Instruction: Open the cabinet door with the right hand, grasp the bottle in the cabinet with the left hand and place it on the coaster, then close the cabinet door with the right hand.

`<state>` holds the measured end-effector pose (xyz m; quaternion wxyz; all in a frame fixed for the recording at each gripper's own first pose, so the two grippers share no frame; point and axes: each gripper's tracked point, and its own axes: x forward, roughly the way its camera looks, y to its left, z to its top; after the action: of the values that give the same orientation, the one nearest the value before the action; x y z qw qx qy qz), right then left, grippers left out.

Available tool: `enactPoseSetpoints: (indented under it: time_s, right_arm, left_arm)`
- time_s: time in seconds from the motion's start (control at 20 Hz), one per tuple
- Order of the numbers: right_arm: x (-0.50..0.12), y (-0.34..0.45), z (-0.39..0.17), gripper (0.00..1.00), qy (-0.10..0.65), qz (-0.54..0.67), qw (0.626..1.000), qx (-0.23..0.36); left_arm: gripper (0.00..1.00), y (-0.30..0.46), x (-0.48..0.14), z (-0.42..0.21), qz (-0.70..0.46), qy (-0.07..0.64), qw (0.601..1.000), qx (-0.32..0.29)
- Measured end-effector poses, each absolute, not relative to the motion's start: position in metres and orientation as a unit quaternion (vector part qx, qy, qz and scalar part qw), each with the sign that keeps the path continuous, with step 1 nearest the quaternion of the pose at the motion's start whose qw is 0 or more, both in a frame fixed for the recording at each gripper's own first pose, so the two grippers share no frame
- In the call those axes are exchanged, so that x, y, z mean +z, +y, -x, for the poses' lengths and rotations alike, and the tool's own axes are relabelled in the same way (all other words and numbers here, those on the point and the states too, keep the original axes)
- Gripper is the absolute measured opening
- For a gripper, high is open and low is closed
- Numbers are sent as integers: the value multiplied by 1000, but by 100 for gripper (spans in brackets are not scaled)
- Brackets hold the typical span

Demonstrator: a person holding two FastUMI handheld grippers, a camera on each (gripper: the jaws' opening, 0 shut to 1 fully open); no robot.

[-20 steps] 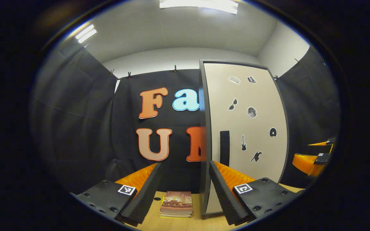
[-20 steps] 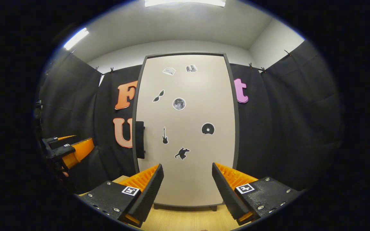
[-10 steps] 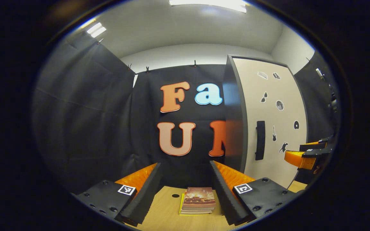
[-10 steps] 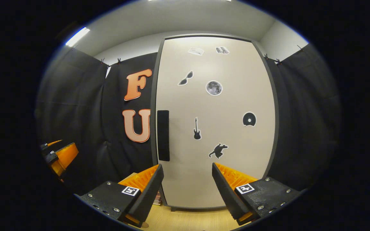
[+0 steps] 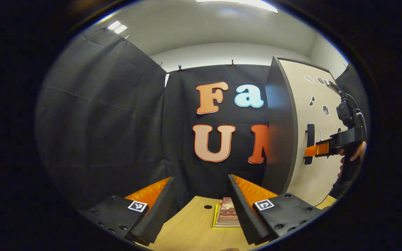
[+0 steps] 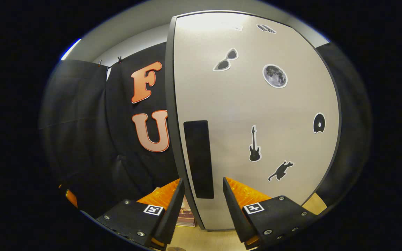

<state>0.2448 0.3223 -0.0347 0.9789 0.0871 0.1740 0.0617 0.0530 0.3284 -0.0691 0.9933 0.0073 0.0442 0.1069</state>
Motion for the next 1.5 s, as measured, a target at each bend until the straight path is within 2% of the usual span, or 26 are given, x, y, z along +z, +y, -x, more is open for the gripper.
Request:
enactPoseSetpoints:
  time_s: [0.05,0.1,0.2,0.45,0.7,0.95,1.5]
  right_arm:
    - [-37,321,-252,64,174,-82,980,51]
    - [-37,322,-256,54,176,-79,980,46]
    - [-40,326,-262,39,184,-78,979,31]
    - [-43,324,-263,34,188,-75,979,5]
    - [-43,325,-258,21,206,-93,973,40]
    - [-27,328,-240,21,205,-97,971,83]
    - [-7,317,-196,21,190,-106,955,201]
  left_arm:
    - [96,332,-70,-52,-8,46,993,108]
    - [96,335,-72,-52,-7,50,993,109]
    - [96,341,-77,-50,-5,56,992,111]
    - [96,330,-82,-62,-10,65,994,93]
    - [95,292,-56,-77,-28,42,996,69]
    - [95,243,-26,-95,-32,4,999,42]
    - [95,127,-11,-92,-12,3,1000,8]
